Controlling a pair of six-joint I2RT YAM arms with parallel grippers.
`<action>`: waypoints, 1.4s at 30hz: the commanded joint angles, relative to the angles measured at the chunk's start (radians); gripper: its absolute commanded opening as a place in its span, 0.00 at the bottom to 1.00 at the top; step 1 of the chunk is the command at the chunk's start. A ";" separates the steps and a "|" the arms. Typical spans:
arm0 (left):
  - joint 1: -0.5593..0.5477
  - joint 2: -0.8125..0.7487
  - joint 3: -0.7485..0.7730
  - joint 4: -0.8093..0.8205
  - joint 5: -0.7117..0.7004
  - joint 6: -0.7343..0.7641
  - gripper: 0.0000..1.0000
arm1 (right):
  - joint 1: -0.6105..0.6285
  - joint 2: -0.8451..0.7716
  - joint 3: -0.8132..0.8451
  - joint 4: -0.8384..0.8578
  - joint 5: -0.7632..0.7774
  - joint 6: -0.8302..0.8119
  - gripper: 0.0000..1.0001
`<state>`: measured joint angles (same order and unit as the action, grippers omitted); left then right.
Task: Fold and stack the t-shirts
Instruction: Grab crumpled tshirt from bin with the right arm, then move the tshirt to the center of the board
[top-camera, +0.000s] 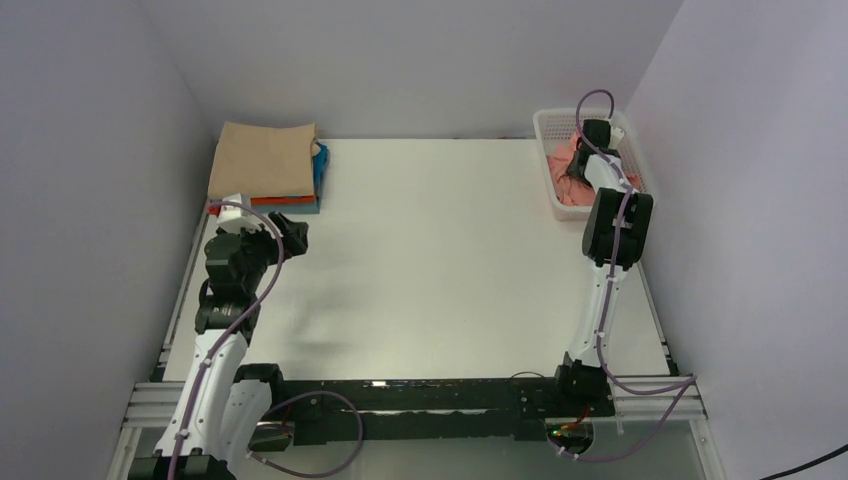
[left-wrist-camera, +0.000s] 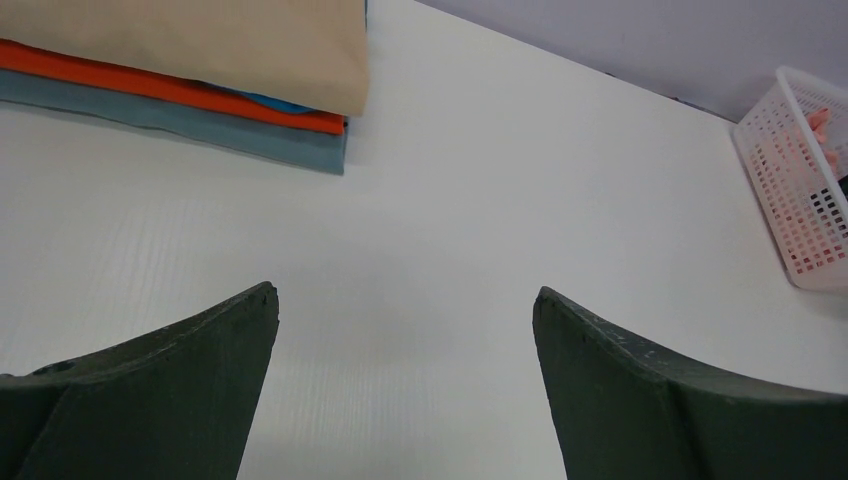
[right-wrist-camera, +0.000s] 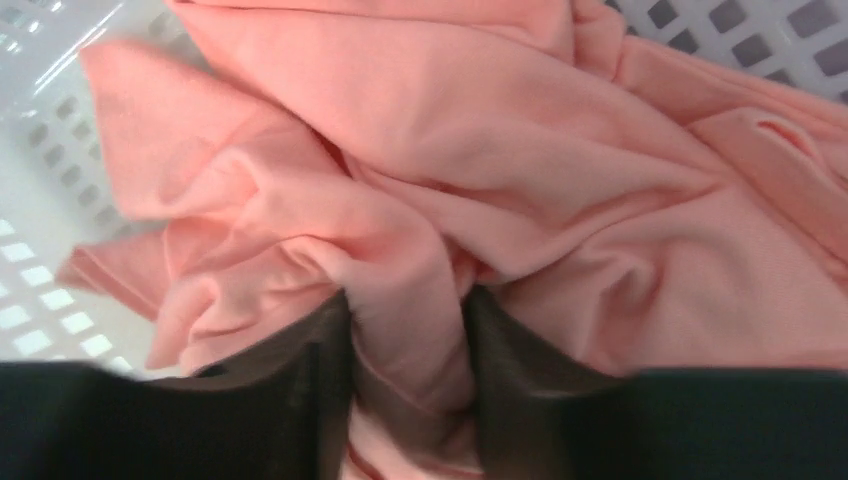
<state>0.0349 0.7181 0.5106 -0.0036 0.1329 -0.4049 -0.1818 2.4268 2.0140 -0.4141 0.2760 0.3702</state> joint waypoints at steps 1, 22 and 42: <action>0.001 -0.025 0.023 0.045 -0.006 0.012 0.99 | -0.009 -0.026 -0.048 -0.040 -0.066 0.001 0.16; 0.000 -0.050 0.021 0.025 0.063 -0.002 0.99 | 0.011 -0.795 -0.227 0.293 -0.426 -0.007 0.00; -0.001 -0.091 0.066 -0.120 0.043 -0.073 0.99 | 0.500 -1.024 -0.254 0.376 -0.906 0.140 0.00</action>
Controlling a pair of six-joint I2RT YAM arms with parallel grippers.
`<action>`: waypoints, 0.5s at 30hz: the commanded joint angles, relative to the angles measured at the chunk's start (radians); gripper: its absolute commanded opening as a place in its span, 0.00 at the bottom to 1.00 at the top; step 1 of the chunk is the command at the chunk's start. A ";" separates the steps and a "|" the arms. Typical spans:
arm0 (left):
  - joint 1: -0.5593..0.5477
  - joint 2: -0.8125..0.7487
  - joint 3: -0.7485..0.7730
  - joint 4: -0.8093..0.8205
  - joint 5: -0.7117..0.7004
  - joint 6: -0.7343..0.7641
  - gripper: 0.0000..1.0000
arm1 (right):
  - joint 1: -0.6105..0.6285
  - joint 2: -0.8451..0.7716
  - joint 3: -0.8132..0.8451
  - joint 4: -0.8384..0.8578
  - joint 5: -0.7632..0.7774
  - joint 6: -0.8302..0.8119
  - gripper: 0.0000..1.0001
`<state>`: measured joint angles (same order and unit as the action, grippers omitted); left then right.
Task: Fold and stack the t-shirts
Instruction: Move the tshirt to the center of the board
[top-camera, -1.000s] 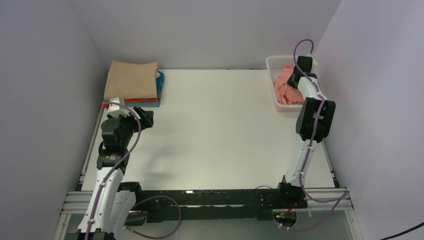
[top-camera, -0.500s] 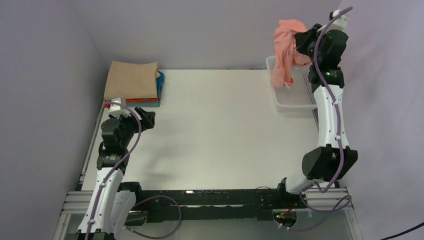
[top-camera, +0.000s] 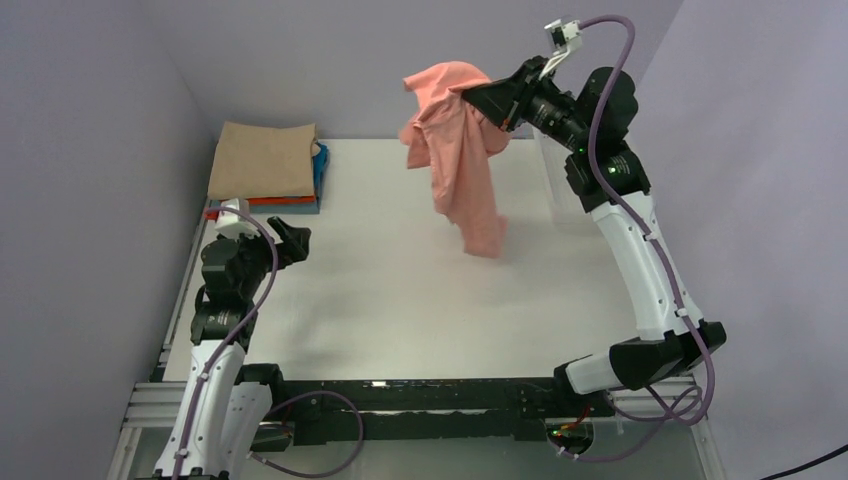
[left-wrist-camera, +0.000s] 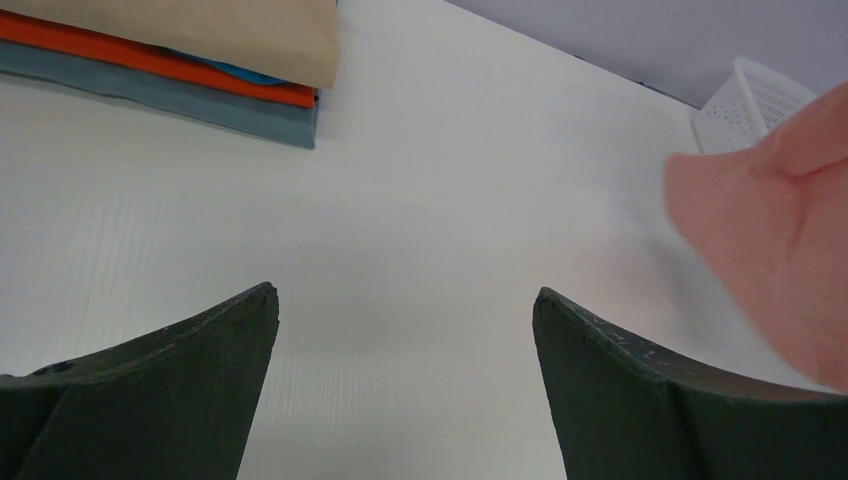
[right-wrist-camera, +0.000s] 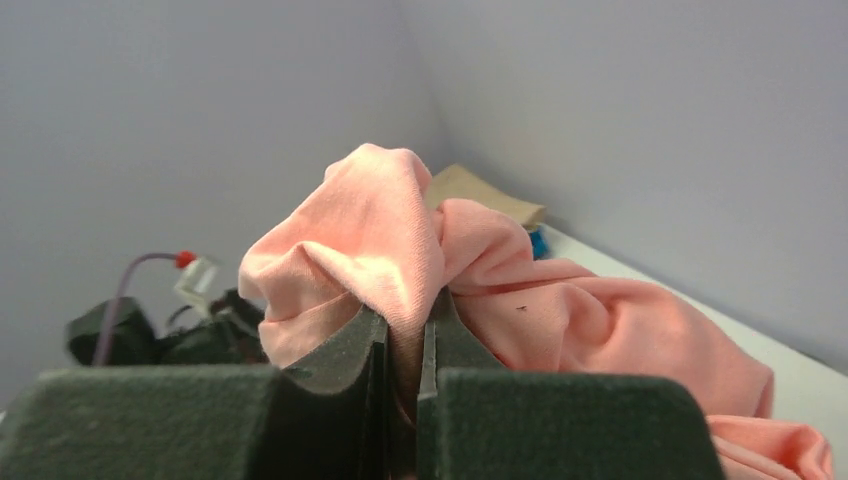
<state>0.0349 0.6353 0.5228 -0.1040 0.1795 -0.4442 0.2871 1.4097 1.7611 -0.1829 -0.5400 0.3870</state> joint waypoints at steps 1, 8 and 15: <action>0.001 -0.007 0.054 -0.022 -0.005 -0.041 0.99 | 0.032 -0.016 -0.039 0.185 -0.085 0.159 0.00; -0.001 0.042 0.051 -0.024 0.008 -0.072 0.99 | 0.023 -0.123 -0.516 0.246 0.174 0.288 0.02; 0.000 0.260 0.075 -0.006 0.108 -0.114 0.99 | -0.120 -0.060 -0.902 0.079 0.403 0.297 0.76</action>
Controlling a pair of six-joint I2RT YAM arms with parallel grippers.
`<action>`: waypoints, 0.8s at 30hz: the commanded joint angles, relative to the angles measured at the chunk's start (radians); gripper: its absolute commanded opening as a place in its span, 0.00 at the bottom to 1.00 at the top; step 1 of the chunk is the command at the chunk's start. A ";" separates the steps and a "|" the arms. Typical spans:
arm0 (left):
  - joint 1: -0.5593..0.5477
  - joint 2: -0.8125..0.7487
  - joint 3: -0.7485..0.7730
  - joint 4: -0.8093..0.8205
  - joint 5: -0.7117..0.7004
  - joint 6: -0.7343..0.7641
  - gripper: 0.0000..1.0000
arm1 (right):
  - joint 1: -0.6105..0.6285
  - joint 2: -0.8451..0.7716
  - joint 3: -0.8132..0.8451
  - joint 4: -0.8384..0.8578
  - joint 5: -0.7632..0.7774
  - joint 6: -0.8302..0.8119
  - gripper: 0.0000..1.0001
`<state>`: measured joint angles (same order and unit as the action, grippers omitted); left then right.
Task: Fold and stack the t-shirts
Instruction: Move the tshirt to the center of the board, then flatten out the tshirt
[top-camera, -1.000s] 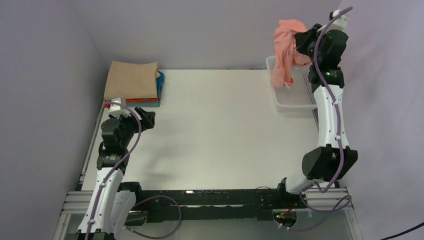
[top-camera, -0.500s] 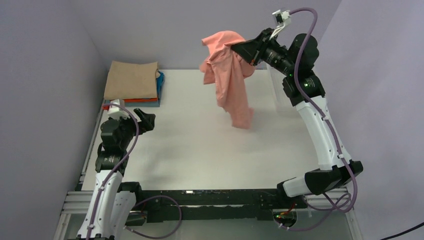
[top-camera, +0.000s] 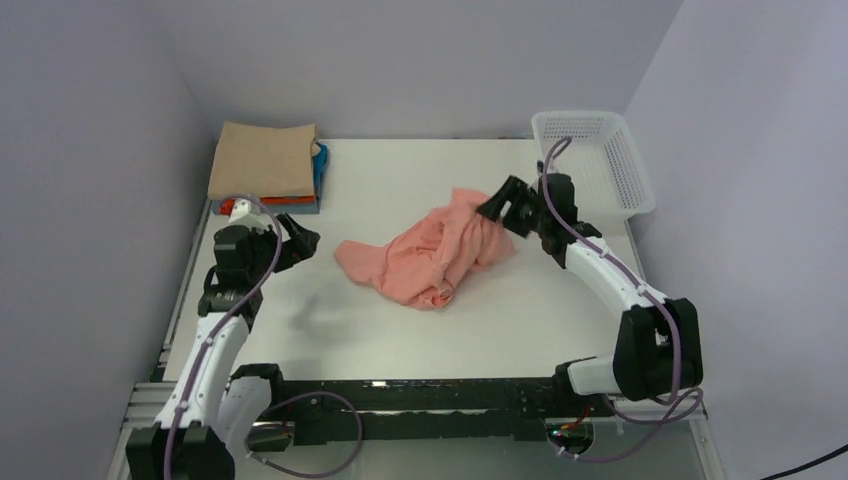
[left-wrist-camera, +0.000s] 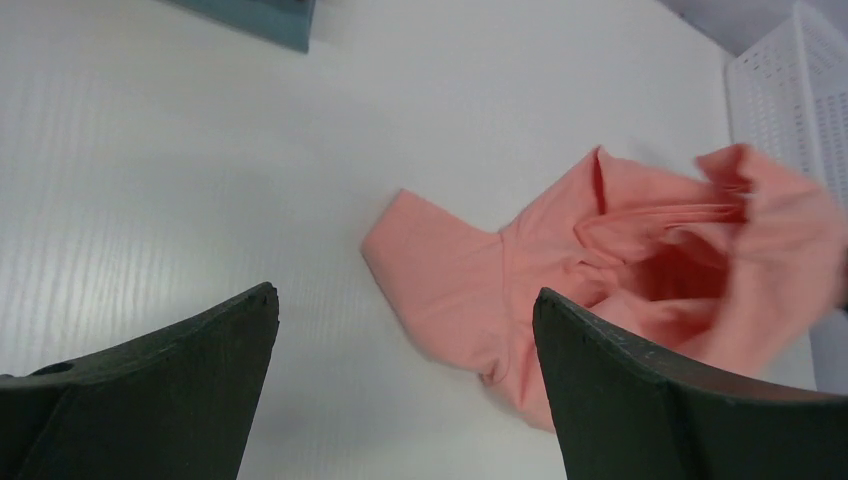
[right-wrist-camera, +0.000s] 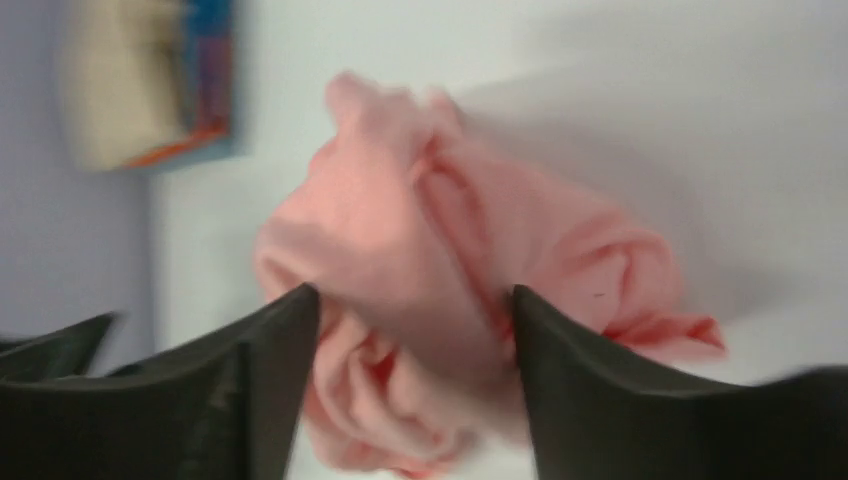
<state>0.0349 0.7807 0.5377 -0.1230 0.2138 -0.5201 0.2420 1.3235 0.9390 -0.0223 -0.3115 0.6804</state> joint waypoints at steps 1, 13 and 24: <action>-0.003 0.157 0.072 -0.001 0.078 -0.042 0.99 | -0.077 0.038 -0.070 -0.140 0.233 -0.033 0.89; -0.197 0.586 0.140 0.064 0.088 -0.065 1.00 | 0.078 0.035 0.068 -0.167 0.282 -0.502 1.00; -0.314 0.880 0.297 0.061 0.032 -0.102 0.75 | 0.318 0.402 0.311 -0.159 0.350 -0.572 0.86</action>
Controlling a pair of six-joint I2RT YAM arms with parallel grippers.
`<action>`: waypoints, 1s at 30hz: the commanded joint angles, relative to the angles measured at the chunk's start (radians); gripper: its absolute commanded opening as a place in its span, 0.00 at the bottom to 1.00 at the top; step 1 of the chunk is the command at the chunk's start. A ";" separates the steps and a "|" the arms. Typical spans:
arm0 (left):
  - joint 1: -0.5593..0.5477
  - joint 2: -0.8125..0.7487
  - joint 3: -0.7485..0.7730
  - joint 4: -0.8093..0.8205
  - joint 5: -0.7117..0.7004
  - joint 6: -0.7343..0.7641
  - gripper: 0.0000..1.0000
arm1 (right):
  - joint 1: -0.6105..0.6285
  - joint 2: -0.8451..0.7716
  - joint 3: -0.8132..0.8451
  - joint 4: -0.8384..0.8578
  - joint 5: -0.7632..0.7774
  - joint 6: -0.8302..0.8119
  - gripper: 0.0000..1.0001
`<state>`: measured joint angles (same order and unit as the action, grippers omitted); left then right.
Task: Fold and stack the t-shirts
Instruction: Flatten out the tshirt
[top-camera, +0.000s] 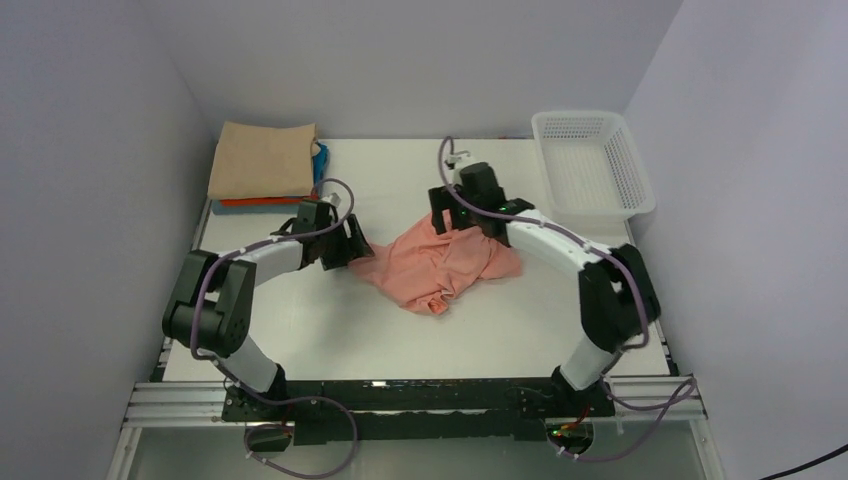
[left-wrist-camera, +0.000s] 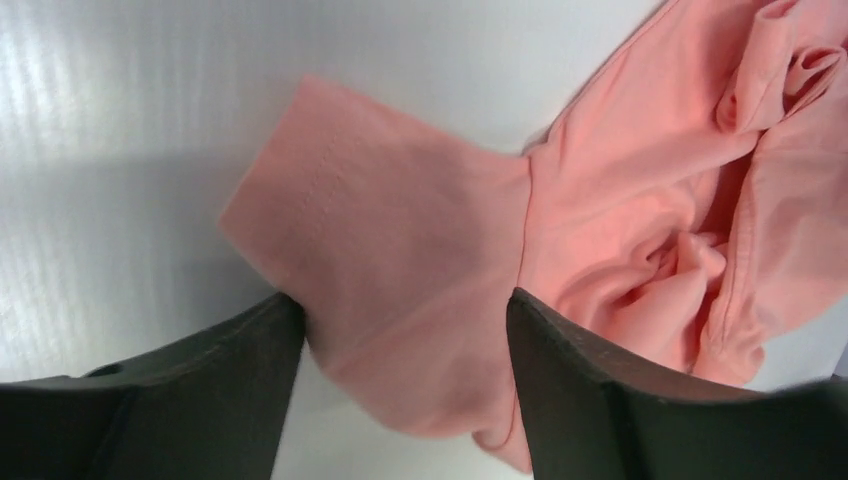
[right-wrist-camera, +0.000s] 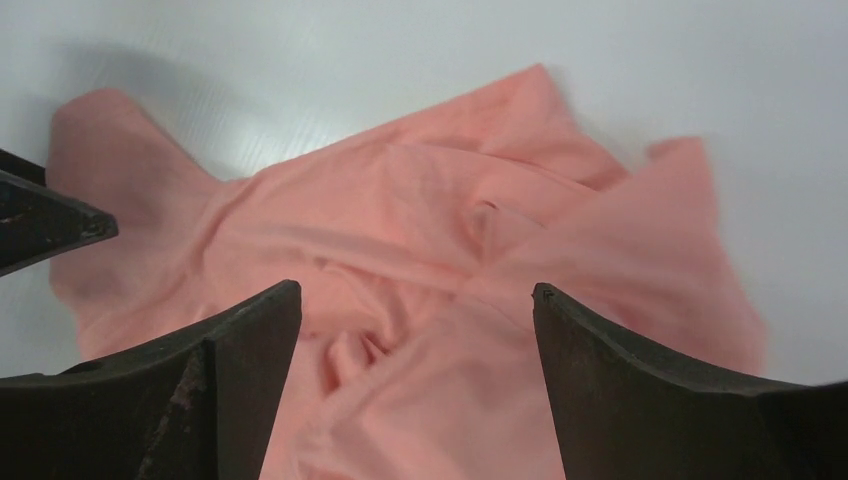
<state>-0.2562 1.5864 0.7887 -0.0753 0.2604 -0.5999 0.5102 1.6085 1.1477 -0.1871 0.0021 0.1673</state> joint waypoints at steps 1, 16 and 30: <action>-0.028 0.091 0.056 0.016 0.003 -0.026 0.67 | 0.057 0.168 0.133 -0.002 0.037 -0.062 0.82; -0.070 0.105 0.060 0.002 -0.059 -0.021 0.00 | 0.078 0.486 0.379 -0.085 0.142 -0.060 0.47; -0.069 -0.130 0.100 -0.062 -0.308 0.019 0.00 | -0.015 0.031 0.099 0.101 0.294 0.086 0.00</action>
<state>-0.3248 1.6035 0.8494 -0.1200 0.0967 -0.6170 0.5652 1.9091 1.3228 -0.2325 0.2348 0.1909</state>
